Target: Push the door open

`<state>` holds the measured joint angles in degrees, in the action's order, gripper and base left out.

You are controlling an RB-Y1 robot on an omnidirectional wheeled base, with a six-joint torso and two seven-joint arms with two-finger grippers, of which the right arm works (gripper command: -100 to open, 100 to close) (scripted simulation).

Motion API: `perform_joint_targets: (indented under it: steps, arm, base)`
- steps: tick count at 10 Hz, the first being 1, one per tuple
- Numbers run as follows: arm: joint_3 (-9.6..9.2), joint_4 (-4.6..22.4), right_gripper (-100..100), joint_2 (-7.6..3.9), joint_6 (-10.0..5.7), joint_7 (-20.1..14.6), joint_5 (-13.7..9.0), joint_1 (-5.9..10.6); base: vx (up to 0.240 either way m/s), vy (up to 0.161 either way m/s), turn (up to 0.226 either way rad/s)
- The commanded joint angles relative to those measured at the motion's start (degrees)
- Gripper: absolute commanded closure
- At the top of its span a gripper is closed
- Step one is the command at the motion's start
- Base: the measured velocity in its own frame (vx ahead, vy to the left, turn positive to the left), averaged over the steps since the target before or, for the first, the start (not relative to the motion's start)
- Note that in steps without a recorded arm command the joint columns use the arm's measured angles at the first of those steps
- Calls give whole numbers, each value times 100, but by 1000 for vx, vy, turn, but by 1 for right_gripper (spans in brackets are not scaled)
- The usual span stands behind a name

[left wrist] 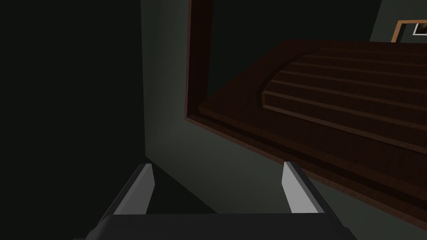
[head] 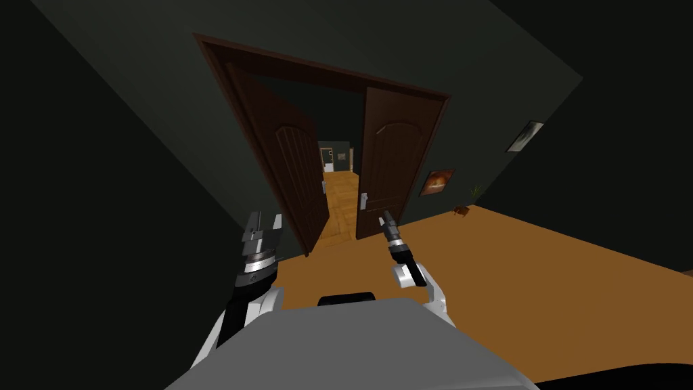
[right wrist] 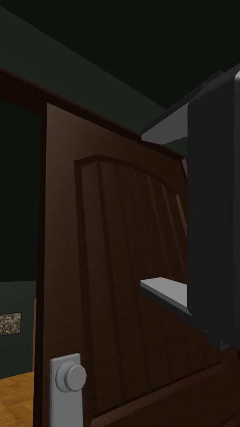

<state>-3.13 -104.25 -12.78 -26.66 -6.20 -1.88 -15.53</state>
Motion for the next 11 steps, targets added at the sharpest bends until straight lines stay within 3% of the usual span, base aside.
perform_joint_targets:
  steps: [1, 6, 9, 11]
  arm:
    - [-57, 286, -100, -94, -37, -56, -83, 119]
    - [-129, 983, -100, -335, -60, -204, -278, 416]
    - [-154, 1201, -100, -416, -68, -254, -343, 515]
    - [-202, 1615, -100, -578, -83, -353, -473, 714]
  base:
    - [78, -32, 107]
    - [60, -21, 60]
    - [44, -16, 45]
    - [63, -29, 86]
